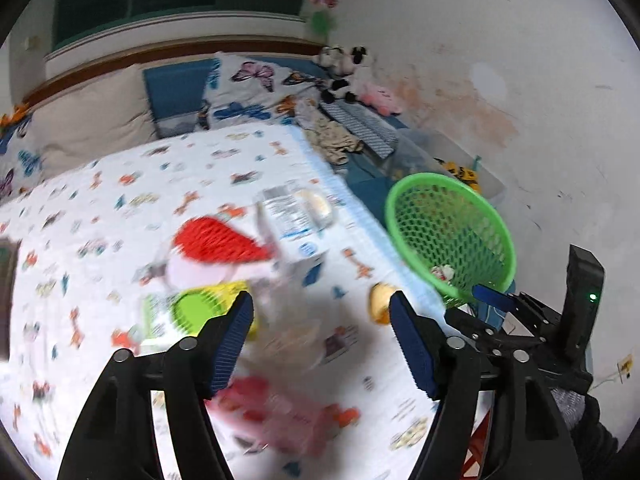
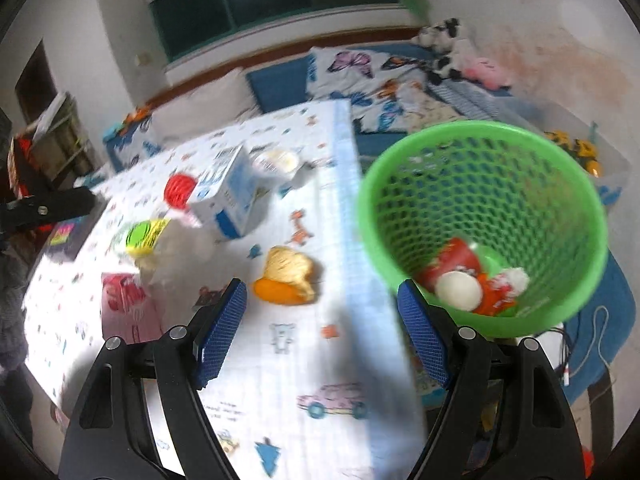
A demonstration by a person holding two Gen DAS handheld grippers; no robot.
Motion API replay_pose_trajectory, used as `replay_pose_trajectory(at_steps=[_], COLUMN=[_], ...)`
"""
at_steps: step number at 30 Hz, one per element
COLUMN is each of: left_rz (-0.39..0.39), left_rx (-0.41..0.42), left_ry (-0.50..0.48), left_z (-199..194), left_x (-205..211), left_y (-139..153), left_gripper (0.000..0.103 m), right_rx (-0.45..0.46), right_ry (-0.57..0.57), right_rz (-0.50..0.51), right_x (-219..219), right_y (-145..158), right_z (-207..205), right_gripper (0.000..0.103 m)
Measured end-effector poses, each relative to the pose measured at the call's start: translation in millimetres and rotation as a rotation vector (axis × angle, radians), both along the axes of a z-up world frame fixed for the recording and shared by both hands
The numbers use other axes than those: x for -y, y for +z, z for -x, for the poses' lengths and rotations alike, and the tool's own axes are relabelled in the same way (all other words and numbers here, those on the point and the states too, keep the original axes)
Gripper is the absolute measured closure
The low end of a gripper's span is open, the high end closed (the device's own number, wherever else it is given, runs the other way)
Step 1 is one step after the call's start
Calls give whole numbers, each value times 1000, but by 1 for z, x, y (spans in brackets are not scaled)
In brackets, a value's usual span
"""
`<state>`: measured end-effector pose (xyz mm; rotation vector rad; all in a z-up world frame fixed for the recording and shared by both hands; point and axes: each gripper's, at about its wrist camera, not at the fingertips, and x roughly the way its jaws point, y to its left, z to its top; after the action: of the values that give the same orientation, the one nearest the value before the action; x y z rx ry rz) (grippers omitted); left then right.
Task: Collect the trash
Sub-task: 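Move both tools back toward the bread piece and pink wrapper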
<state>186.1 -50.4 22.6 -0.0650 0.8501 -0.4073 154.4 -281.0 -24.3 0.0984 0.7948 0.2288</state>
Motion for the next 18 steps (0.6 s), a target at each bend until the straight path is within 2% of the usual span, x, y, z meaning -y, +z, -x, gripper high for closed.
replay_pose_trajectory(at_steps=[4, 9, 14, 16, 18], left_rz=[-5, -17, -15, -17, -26], left_rx=[-10, -25, -45, -57, -65], left_ry=[41, 79, 106, 111, 104], left_z=[13, 24, 31, 33, 33], left_x=[-27, -54, -71, -74, -73], left_y=[-9, -20, -30, -36, -40], left_gripper=[34, 34, 34, 34, 34], right_rx=[-30, -55, -75, -84, -96], right_ry=[51, 94, 114, 116, 113], right_rz=[11, 72, 127, 138, 148], right_x=[-21, -41, -52, -54, -54], right_y=[-13, -28, -39, -44, -48], right_z=[-9, -24, -37, -40, -41], right_gripper=[33, 38, 39, 47, 48])
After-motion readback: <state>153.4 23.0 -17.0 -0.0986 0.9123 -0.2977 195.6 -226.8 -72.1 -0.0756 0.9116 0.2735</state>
